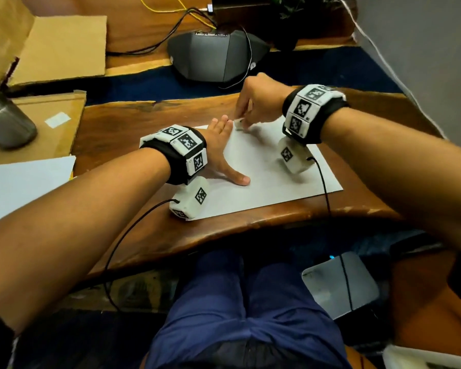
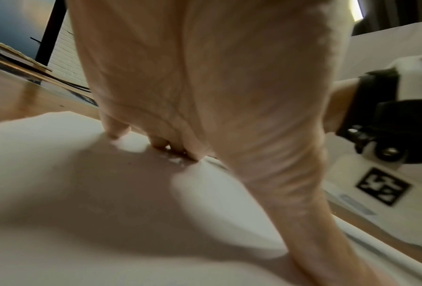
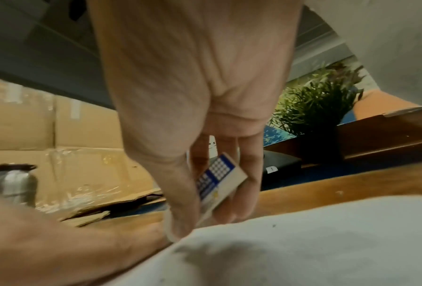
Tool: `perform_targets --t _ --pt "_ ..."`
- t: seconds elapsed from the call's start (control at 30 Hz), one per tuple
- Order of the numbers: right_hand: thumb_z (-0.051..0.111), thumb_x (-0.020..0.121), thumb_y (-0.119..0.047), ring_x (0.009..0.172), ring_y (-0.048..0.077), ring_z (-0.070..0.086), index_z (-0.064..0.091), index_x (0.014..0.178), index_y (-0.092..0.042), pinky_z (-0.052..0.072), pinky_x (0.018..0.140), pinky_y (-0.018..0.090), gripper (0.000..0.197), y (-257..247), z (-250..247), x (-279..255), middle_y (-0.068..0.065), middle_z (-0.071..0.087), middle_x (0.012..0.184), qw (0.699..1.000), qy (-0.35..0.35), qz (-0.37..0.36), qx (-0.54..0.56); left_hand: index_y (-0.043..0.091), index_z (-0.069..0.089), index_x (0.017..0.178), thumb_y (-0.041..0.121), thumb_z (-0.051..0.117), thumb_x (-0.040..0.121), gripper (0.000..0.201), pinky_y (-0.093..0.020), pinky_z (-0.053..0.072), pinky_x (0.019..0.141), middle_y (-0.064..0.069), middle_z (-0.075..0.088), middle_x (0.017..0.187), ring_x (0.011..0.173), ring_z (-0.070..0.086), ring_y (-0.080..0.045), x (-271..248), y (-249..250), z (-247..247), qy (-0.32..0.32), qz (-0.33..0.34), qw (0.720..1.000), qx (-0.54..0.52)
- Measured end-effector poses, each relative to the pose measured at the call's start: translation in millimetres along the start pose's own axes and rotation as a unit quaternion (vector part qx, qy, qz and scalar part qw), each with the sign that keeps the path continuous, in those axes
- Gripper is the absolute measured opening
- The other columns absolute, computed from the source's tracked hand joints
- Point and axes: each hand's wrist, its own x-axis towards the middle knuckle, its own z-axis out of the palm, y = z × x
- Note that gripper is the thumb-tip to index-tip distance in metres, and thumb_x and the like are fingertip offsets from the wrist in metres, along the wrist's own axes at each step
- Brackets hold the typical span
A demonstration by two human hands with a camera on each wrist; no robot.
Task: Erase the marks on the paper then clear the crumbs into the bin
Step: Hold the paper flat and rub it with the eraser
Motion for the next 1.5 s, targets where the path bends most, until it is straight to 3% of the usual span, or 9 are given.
perform_targets --t 0.13,0.3,0.53,0.67,0.77,1.0,1.2,1.37,1.5 --pt "0.079 0.08 -0.018 0.081 0.015 0.059 0.08 0.1 -0.017 0.044 0.071 0.025 0.02 5 15 -5 0.0 0.076 0.095 0.998 0.032 -0.027 -0.038 0.019 -0.022 0.153 0.091 0.062 0.048 0.152 -0.043 -0.001 0.12 0.004 -0.031 0.159 0.149 -0.02 -0.017 1 -3 1 0.001 -0.001 1.0 -0.014" --pt "0.083 0.079 -0.024 0.063 0.01 0.068 0.079 0.092 -0.031 0.053 0.058 0.021 0.015 10 -2 -32 -0.02 0.072 0.069 0.984 -0.179 -0.014 0.014 0.019 -0.022 0.153 0.096 0.056 0.035 0.16 -0.045 0.001 0.121 0.003 -0.03 0.159 0.149 -0.019 -0.017 3 -3 1 -0.002 -0.001 1.0 -0.014" --pt "0.083 0.078 -0.023 0.081 0.016 0.066 0.081 0.099 -0.02 0.052 0.07 0.027 0.022 5 13 4 -0.002 0.075 0.089 0.999 0.044 0.004 0.018 0.019 -0.024 0.152 0.092 0.061 0.046 0.154 -0.044 -0.002 0.12 0.002 -0.032 0.158 0.148 -0.021 -0.019 4 -4 1 -0.006 0.006 1.0 -0.009" --pt "0.083 0.079 -0.028 0.072 0.013 0.063 0.08 0.096 -0.024 0.048 0.059 0.019 0.018 6 9 -22 -0.012 0.071 0.081 0.996 -0.084 -0.04 -0.011 0.02 -0.024 0.152 0.095 0.059 0.039 0.159 -0.044 0.0 0.12 0.003 -0.032 0.158 0.148 -0.021 -0.017 7 -6 1 -0.005 0.001 1.0 -0.012" --pt "0.084 0.078 -0.03 0.074 0.015 0.07 0.08 0.097 -0.032 0.058 0.066 0.03 0.019 3 -3 -24 -0.013 0.074 0.082 0.983 -0.176 -0.041 -0.026 0.019 -0.024 0.152 0.095 0.058 0.038 0.16 -0.047 0.002 0.122 0.003 -0.032 0.158 0.148 -0.02 -0.018 6 -4 1 -0.007 0.001 1.0 -0.009" --pt "0.081 0.08 -0.027 0.085 0.024 0.064 0.081 0.098 -0.02 0.046 0.073 0.027 0.019 6 14 3 -0.003 0.073 0.082 0.999 0.034 -0.03 -0.01 0.018 -0.024 0.152 0.094 0.059 0.042 0.157 -0.044 -0.001 0.121 0.002 -0.031 0.159 0.148 -0.021 -0.019 4 -4 3 0.0 0.007 1.0 -0.014" --pt "0.082 0.079 -0.031 0.074 0.015 0.069 0.081 0.095 -0.032 0.056 0.066 0.028 0.015 5 -4 -30 -0.015 0.074 0.08 0.98 -0.191 -0.047 -0.035 0.017 -0.023 0.152 0.096 0.055 0.04 0.158 -0.041 0.0 0.12 0.001 -0.031 0.159 0.149 -0.02 -0.018 3 -4 3 0.004 0.004 1.0 -0.006" --pt "0.085 0.075 -0.021 0.079 0.016 0.065 0.081 0.1 -0.018 0.048 0.074 0.025 0.025 1 0 5 -0.001 0.077 0.089 0.999 0.026 -0.02 -0.02 0.018 -0.025 0.152 0.097 0.052 0.038 0.158 -0.044 0.0 0.12 0.001 -0.032 0.158 0.148 -0.02 -0.019 1 -3 -1 -0.004 0.004 1.0 0.002" --pt "0.082 0.078 -0.02 0.069 0.011 0.062 0.081 0.097 -0.019 0.044 0.061 0.016 0.018 10 10 -11 -0.008 0.074 0.081 1.0 0.0 -0.018 -0.006 0.018 -0.024 0.152 0.094 0.058 0.042 0.157 -0.042 -0.001 0.12 0.002 -0.033 0.158 0.148 -0.022 -0.019 3 -3 0 -0.008 0.0 1.0 -0.005"
